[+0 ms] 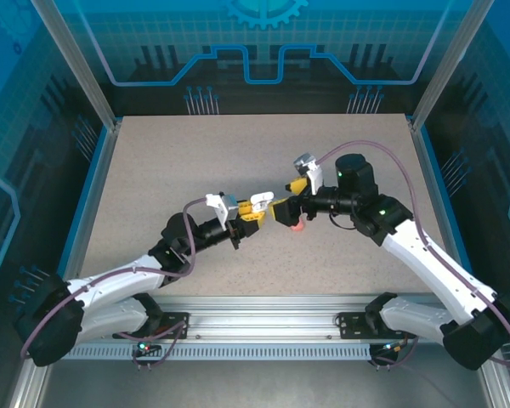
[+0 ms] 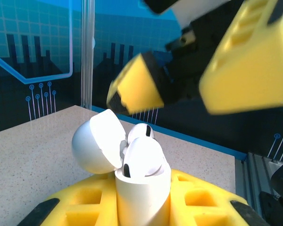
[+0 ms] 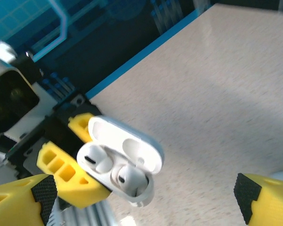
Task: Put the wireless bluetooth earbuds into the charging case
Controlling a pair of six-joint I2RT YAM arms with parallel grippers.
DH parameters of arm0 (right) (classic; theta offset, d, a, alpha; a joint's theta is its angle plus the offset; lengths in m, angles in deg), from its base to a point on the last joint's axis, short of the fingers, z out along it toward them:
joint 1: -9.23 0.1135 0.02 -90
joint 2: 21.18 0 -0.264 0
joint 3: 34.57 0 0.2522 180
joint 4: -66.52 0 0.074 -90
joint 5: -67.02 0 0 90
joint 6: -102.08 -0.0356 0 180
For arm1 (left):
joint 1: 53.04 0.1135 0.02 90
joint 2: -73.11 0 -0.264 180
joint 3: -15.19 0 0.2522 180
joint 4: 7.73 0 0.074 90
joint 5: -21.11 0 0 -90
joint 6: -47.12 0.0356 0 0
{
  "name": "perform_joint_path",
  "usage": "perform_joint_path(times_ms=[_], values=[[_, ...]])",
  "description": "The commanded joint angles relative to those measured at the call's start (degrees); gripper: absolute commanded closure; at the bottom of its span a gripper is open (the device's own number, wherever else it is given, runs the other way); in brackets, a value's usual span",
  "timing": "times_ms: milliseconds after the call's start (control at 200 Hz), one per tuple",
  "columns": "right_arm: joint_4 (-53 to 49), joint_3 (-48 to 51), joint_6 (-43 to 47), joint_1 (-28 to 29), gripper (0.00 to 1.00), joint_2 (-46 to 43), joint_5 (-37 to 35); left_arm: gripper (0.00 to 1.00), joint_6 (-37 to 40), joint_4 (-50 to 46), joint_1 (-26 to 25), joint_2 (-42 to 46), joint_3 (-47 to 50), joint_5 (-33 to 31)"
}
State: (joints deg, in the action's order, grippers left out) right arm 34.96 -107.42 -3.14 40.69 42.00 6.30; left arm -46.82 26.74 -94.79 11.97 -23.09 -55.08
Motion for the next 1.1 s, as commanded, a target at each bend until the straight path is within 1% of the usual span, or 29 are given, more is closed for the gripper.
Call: perform_joint_path(times_ms=[0,135,250,330,395,895,1030,1091], values=[[4.5,0.8,-4.0,0.2,0.0,1.7,9.5,1.0,1.9,0.2,-0.3,1.7,-0.1,0.5],[4.6,-1.1,-2.5,2.3,0.02,4.3,11.6,1.0,2.0,0.1,-0.3,1.9,-0.3,0.5],[4.9,-2.6,-1.7,3.5,0.13,5.5,13.4,1.0,2.2,-0.6,-0.3,1.7,-0.7,0.4],[4.8,-3.4,-1.0,3.8,0.25,5.5,13.6,1.0,2.3,-0.9,-0.3,1.6,-0.8,0.3],[4.3,-3.8,-0.1,3.9,0.27,5.0,13.1,1.0,2.3,-1.1,-0.3,1.6,-0.7,0.2],[2.1,-2.8,4.9,3.8,0.28,-1.2,6.7,1.0,2.3,-1.7,-0.3,0.9,-0.9,0.1],[-2.8,-3.7,7.6,3.7,0.26,-1.1,3.5,1.0,2.3,-1.8,-0.3,1.4,-0.9,0.2],[-5.9,-3.9,11.6,3.3,0.22,-1.3,3.1,1.0,2.5,-2.3,-0.3,1.9,-0.8,0.3]])
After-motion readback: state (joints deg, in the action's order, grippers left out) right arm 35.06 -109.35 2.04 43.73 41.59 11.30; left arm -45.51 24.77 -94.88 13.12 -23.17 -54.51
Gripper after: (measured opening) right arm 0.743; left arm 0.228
